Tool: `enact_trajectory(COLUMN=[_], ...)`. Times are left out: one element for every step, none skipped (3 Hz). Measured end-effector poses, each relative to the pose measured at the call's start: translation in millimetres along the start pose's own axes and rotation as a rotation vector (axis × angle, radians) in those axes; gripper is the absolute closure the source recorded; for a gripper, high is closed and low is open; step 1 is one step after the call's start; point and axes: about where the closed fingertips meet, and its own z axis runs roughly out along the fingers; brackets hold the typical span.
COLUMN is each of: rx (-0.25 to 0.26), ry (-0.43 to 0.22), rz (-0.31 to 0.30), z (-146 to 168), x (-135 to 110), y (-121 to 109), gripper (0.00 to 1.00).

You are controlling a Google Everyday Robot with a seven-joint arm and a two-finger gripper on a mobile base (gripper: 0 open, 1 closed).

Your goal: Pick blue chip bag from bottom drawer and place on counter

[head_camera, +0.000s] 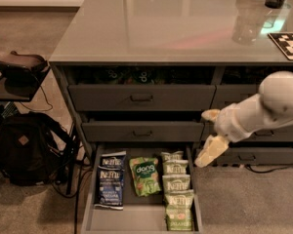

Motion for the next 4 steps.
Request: enact_trajectory(rx=[-0.061, -0.148, -0.214, -0.214], ry=[-0.069, -0.081, -0.062, -0.063], rz=[0.043, 0.058, 0.048, 0.048], z=[84.9, 150.2, 187.6, 187.8], x=[24.0, 37.3, 45.5, 45.5], y=[-21.5, -23.1, -15.6, -15.5], gripper=[0.0, 0.0, 0.0, 0.0])
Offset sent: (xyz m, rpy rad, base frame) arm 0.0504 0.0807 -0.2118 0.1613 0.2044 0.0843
